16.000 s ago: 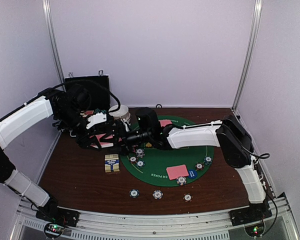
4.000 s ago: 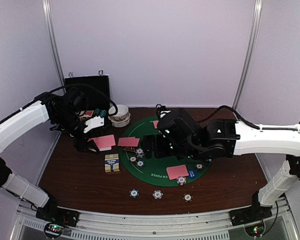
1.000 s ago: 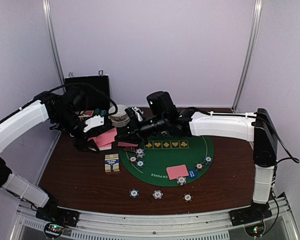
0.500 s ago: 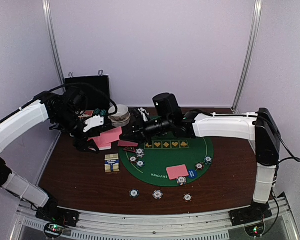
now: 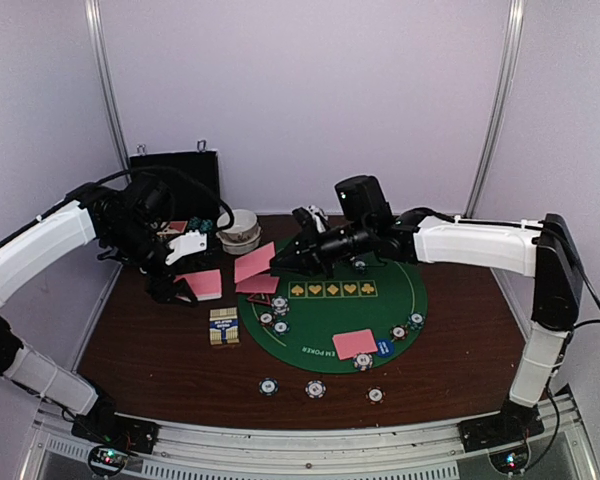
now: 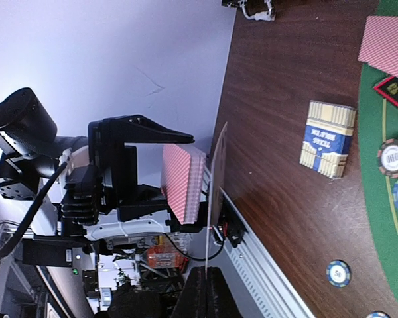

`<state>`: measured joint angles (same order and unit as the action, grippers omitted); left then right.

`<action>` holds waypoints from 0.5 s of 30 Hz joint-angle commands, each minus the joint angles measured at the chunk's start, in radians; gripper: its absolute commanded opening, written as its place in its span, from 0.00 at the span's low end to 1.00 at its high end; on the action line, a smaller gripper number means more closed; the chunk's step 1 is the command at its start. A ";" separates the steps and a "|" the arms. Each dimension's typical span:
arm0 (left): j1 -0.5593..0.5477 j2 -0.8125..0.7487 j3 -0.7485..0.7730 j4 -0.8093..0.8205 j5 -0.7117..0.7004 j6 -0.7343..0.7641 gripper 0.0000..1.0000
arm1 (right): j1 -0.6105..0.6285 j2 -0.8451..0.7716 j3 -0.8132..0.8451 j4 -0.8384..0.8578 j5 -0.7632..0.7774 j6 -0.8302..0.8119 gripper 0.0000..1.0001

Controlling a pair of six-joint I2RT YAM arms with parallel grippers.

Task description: Distribute texas hold em gaming equipment

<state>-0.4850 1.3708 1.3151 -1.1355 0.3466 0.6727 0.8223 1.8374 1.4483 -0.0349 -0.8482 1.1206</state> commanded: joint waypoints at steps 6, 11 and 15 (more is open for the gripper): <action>0.006 -0.027 -0.013 -0.002 -0.003 0.014 0.00 | -0.063 -0.026 0.163 -0.581 0.120 -0.451 0.00; 0.006 -0.027 -0.014 -0.012 -0.006 0.014 0.00 | -0.060 0.098 0.420 -0.951 0.398 -0.732 0.00; 0.008 -0.032 -0.016 -0.016 -0.009 0.014 0.00 | -0.029 0.208 0.588 -1.117 0.717 -0.919 0.00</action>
<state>-0.4839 1.3674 1.3014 -1.1515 0.3317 0.6758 0.7689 1.9491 1.9114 -0.8616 -0.5018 0.4702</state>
